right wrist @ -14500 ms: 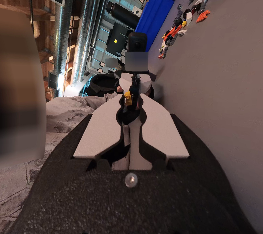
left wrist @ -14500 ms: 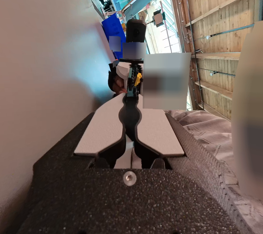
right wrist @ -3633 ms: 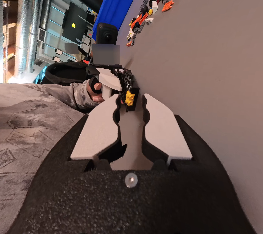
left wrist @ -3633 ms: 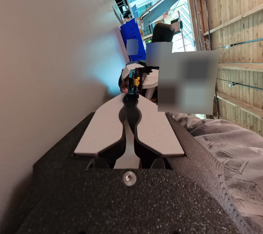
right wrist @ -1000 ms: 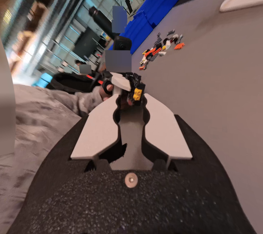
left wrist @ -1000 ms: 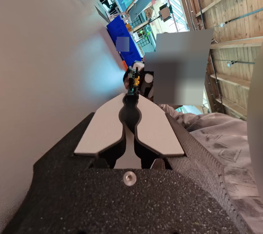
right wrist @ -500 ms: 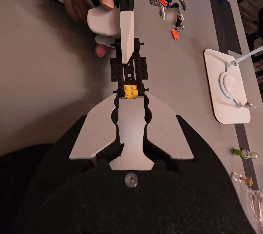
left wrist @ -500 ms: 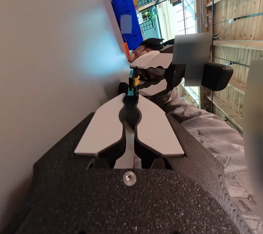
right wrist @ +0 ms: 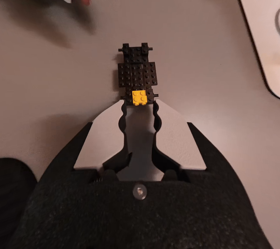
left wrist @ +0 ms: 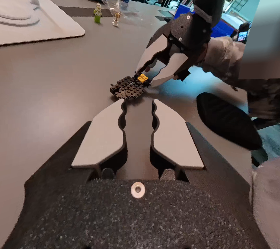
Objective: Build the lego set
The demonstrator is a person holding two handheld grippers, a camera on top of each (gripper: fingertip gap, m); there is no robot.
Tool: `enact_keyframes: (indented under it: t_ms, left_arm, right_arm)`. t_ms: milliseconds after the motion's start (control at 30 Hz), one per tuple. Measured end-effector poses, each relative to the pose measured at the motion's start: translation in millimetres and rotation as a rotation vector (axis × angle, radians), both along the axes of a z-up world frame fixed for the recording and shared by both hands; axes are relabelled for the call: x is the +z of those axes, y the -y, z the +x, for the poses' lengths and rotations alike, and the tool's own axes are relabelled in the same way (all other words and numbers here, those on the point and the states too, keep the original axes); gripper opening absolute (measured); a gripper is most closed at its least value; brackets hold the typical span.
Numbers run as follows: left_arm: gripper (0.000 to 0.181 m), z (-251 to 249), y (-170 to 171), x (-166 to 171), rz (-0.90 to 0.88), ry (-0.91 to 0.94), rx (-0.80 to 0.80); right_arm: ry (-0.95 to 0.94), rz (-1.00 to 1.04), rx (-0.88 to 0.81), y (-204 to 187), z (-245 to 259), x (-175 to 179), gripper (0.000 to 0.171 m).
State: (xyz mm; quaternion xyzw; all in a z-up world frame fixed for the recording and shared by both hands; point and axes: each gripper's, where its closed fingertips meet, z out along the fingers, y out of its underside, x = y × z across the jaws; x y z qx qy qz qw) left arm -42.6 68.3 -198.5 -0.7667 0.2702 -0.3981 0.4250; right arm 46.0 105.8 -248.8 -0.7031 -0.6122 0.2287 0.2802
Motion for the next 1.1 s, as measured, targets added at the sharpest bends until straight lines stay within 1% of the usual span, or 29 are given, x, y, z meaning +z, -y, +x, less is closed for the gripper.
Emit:
enact_keyframes:
  t_ms: [233, 333, 433, 500, 567, 633, 700, 767, 833, 933, 1033, 1100]
  left_arm:
    - [0.028, -1, -1, -7, -0.01, -0.019, 0.011]
    - [0.028, -2, -1, -9, -0.009, -0.021, 0.012]
    - [0.028, -1, -1, -9, -0.017, -0.016, 0.009]
    - [0.027, -2, -1, -8, -0.001, -0.022, 0.012]
    - [0.025, -4, -2, -6, 0.031, -0.033, 0.023]
    - [0.021, -4, -5, -5, 0.062, -0.057, 0.029]
    - [0.017, -4, -9, -12, 0.079, -0.12, 0.029]
    - [0.015, -1, -15, -23, 0.089, -0.214, 0.011]
    - [0.018, 3, -19, -38, 0.127, -0.362, -0.062]
    - [0.025, 10, -29, -47, 0.231, -0.504, -0.132]
    - [0.029, 13, -39, -52, 0.262, -0.581, -0.166]
    - [0.028, 13, -45, -55, 0.277, -0.615, -0.172]
  right_arm:
    - [0.092, 0.014, 0.057, -16, -4, -11, 0.033]
    - [0.098, 0.016, 0.065, -19, -3, -12, 0.034]
    - [0.108, 0.042, 0.056, -22, 5, -6, 0.046]
    - [0.059, 0.066, 0.006, -24, 13, 8, 0.051]
    - [-0.037, 0.093, -0.073, -23, 19, 24, 0.049]
    - [-0.146, 0.108, -0.155, -18, 20, 38, 0.044]
    - [-0.187, 0.117, -0.178, -12, 18, 38, 0.044]
    - [-0.167, 0.101, -0.148, -9, 13, 27, 0.046]
    - [-0.106, 0.085, -0.102, -13, 11, 13, 0.049]
    - [-0.047, 0.046, -0.041, -22, 7, 0, 0.048]
    - [-0.006, 0.034, -0.014, -27, 2, -5, 0.047]
    - [0.005, 0.025, -0.014, -27, 0, -8, 0.044]
